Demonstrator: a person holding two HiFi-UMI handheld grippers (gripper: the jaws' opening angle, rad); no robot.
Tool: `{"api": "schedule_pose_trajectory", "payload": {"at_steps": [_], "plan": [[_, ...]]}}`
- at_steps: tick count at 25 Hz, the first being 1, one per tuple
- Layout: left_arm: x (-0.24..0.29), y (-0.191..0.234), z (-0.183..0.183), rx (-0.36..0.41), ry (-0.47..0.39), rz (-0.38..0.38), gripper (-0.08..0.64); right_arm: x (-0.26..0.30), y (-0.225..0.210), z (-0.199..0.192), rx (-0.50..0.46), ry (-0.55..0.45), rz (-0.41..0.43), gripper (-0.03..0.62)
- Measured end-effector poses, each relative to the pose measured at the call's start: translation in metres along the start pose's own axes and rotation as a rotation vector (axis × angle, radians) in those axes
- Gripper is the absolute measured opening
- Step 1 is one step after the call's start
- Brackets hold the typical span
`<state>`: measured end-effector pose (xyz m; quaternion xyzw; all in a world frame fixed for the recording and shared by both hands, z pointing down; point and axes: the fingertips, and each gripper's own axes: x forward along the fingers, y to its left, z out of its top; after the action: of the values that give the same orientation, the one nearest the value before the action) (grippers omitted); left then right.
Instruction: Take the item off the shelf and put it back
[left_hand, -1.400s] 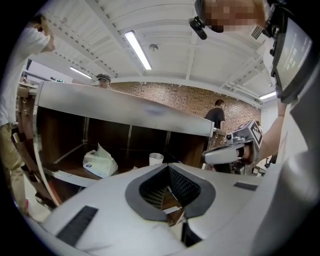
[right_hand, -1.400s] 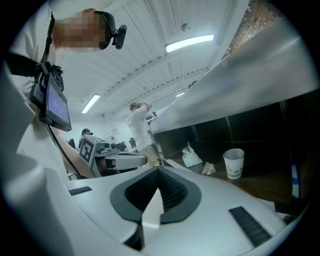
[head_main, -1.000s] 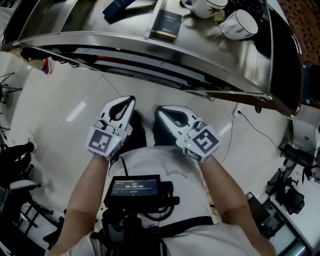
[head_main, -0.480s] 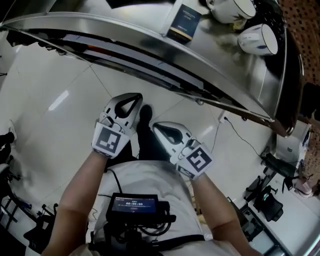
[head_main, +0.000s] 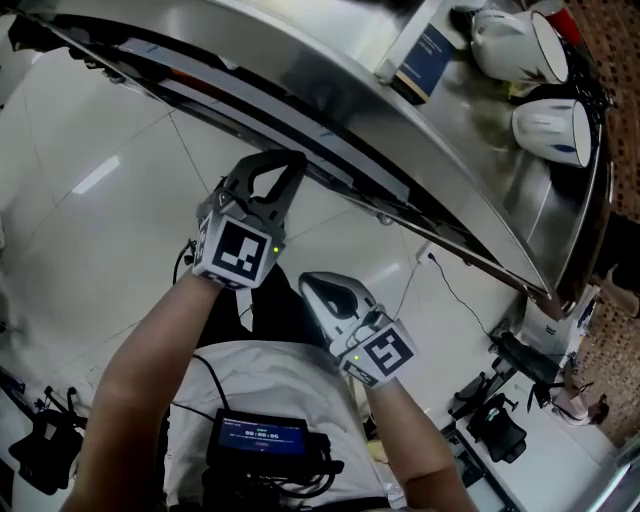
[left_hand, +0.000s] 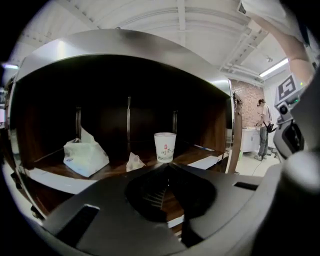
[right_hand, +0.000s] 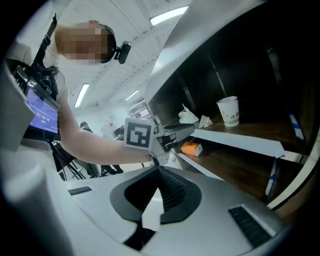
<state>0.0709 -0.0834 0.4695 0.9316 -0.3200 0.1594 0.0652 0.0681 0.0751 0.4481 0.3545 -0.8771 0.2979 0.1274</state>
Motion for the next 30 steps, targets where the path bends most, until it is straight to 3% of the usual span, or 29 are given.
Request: {"api": "schedule_pose_trajectory", "payload": {"at_steps": [3,15,22,26,30], "plan": [[0.02,0.001,0.013,0.039,-0.036,0.015,0.009,-0.003,-0.004,-0.001,0.012,0.004,0.0,0.005],[0.065,0.023,0.016,0.018,-0.048,0.1,0.025,-0.017,-0.025,-0.008,0.046,0.0,-0.013,0.005],[0.059,0.063,0.025,0.027,-0.07,0.207,0.126,-0.016,-0.031,-0.004,0.048,-0.005,-0.008,0.005],[0.066,0.087,0.022,0.036,-0.02,0.219,0.163,-0.016,-0.031,-0.004,0.054,-0.007,-0.011,0.005],[0.081,0.091,0.013,0.046,0.07,0.155,0.163,-0.016,-0.024,-0.008,0.095,0.031,0.009,0.005]]}}
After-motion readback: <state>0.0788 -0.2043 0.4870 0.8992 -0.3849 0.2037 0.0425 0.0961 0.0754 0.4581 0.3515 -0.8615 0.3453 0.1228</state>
